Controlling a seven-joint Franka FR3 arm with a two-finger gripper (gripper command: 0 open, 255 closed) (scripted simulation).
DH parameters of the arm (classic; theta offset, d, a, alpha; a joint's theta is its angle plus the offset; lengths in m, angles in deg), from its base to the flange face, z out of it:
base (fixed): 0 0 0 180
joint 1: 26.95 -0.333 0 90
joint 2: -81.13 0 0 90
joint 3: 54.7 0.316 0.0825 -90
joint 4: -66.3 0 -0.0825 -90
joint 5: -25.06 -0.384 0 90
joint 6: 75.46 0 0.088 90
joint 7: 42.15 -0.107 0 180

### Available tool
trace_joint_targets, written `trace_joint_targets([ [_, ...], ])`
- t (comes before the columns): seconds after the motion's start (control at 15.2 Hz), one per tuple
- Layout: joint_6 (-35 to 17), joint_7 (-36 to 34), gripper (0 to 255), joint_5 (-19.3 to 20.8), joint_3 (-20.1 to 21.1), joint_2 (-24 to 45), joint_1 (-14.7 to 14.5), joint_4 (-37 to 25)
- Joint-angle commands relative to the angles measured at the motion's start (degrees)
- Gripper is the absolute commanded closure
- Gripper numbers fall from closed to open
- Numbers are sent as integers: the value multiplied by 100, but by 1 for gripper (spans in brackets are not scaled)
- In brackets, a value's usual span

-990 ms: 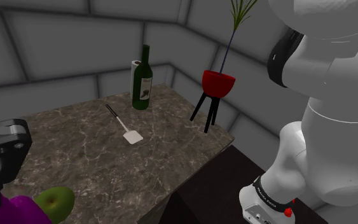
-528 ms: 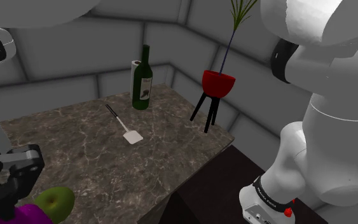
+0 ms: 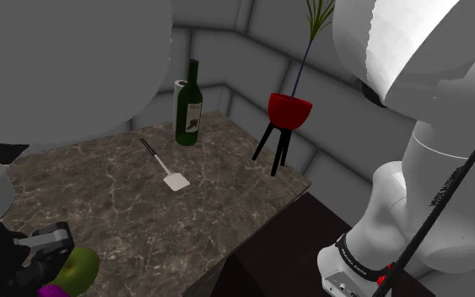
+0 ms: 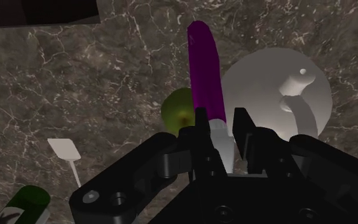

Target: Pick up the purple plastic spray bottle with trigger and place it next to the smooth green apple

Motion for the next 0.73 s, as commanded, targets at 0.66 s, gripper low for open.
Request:
trace_joint_targets([
  [0.66,-391,-66,255,37,-21,29,44,372],
])
